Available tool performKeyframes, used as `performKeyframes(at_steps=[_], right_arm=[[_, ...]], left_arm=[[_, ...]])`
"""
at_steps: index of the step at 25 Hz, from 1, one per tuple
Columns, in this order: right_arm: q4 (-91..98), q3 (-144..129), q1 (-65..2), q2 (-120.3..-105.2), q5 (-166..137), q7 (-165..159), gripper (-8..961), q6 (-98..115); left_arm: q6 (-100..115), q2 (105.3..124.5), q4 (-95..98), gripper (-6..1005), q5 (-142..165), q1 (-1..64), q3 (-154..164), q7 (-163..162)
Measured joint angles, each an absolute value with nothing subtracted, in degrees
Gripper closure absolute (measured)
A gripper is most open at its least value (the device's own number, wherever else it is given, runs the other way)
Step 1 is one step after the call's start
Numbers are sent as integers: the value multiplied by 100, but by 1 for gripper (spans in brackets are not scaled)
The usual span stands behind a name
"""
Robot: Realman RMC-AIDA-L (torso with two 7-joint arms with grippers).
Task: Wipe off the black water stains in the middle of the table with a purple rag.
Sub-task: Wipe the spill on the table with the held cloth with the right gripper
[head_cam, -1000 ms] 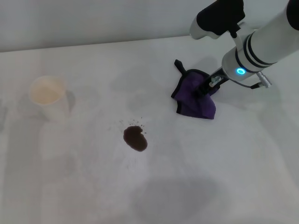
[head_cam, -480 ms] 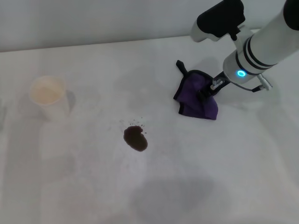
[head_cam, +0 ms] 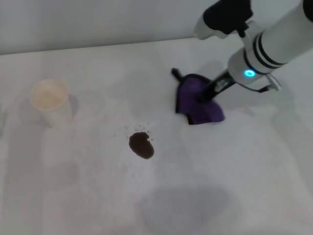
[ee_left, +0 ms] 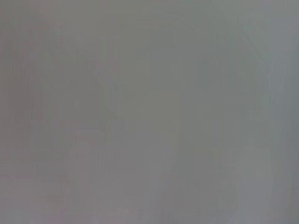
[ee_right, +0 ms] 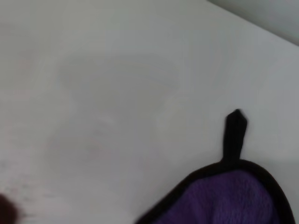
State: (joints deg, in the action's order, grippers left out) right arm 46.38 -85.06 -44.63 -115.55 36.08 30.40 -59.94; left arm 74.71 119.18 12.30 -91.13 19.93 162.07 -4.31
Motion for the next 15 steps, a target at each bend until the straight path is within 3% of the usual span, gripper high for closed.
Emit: performKeyframes(at_steps=[9, 15], right_arm=[[5232, -8854, -4632, -11596, 4996, 4273, 829, -6910], [4772, -10022, -4691, -11611, 5835, 4621, 830, -6099]], left_arm=[[7480, 11909, 1230, 113, -9094, 2003, 16207, -431], [7496, 11909, 1232, 114, -9089, 2003, 16207, -431]])
